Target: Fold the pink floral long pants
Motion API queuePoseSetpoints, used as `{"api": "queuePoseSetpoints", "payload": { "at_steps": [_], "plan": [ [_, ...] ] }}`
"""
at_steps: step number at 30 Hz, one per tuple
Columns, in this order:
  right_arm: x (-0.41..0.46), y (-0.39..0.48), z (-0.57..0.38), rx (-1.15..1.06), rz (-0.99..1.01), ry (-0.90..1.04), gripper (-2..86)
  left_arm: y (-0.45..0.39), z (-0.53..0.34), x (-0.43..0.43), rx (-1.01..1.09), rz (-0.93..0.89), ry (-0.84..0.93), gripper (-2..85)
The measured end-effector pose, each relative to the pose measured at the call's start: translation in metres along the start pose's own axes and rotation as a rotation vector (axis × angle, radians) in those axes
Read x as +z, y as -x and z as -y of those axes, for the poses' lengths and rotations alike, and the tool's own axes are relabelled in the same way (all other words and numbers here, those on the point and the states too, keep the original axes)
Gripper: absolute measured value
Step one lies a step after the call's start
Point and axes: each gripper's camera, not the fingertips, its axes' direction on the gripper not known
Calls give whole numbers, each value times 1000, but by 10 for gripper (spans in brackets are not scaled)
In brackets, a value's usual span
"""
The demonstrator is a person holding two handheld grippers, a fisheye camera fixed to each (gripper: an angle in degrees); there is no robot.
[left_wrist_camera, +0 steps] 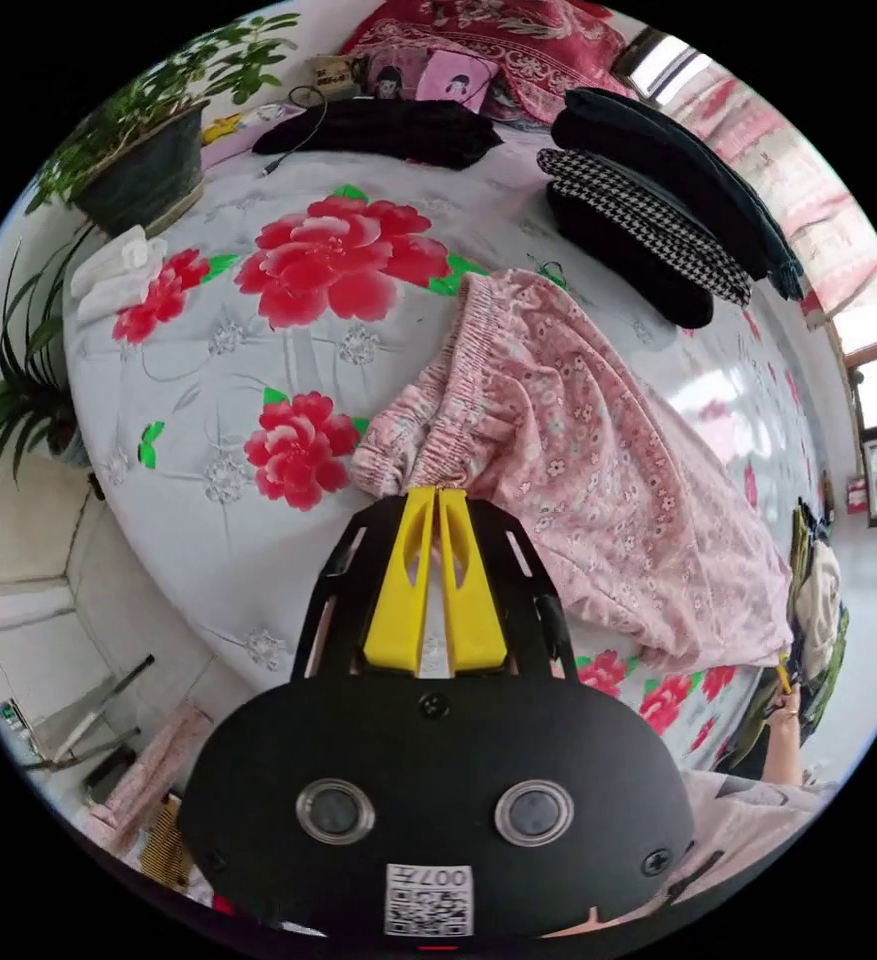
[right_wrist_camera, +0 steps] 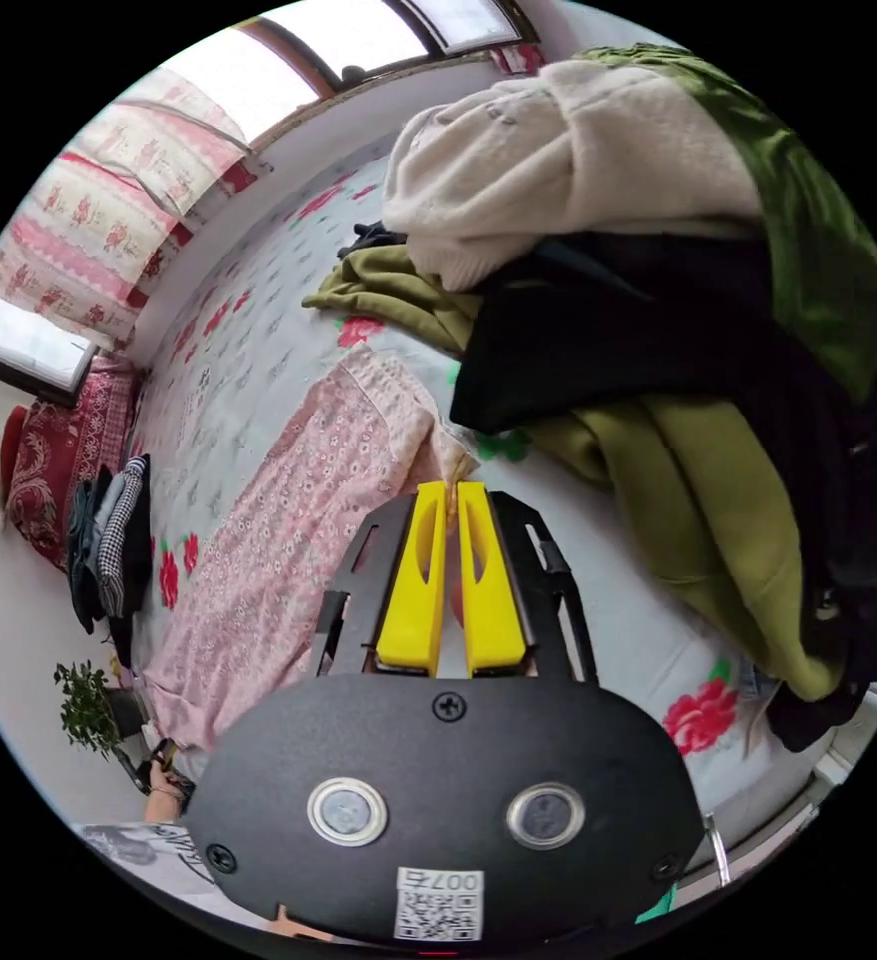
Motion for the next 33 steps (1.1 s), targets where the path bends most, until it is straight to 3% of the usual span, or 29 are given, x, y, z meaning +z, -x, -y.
{"api": "queuePoseSetpoints", "payload": {
  "at_steps": [5,11,14,18,20,22,25,33],
  "plan": [
    [-24,-90,-56,97,-65,55,22,-15,18,17,124,-21,51,0],
    [-54,-102,-108,93,-71,-5,47,-63,-50,-26,178,31,-149,71],
    [-55,-74,-128,-56,21,26,54,-116,-113,-32,398,-32,-181,77],
    [-35,-24,-150,-271,157,121,59,-208,-179,8,785,-180,-28,93],
    [-20,7,-163,-378,258,196,61,-239,-194,33,919,-148,22,74],
    [-16,30,-173,-471,307,221,62,-261,-195,67,1004,9,97,22],
    [-18,58,-188,-621,367,253,64,-258,-177,59,1012,-57,120,-1],
    [-15,93,-213,-877,528,382,63,-186,-85,24,649,-516,249,-8]
  ]
}}
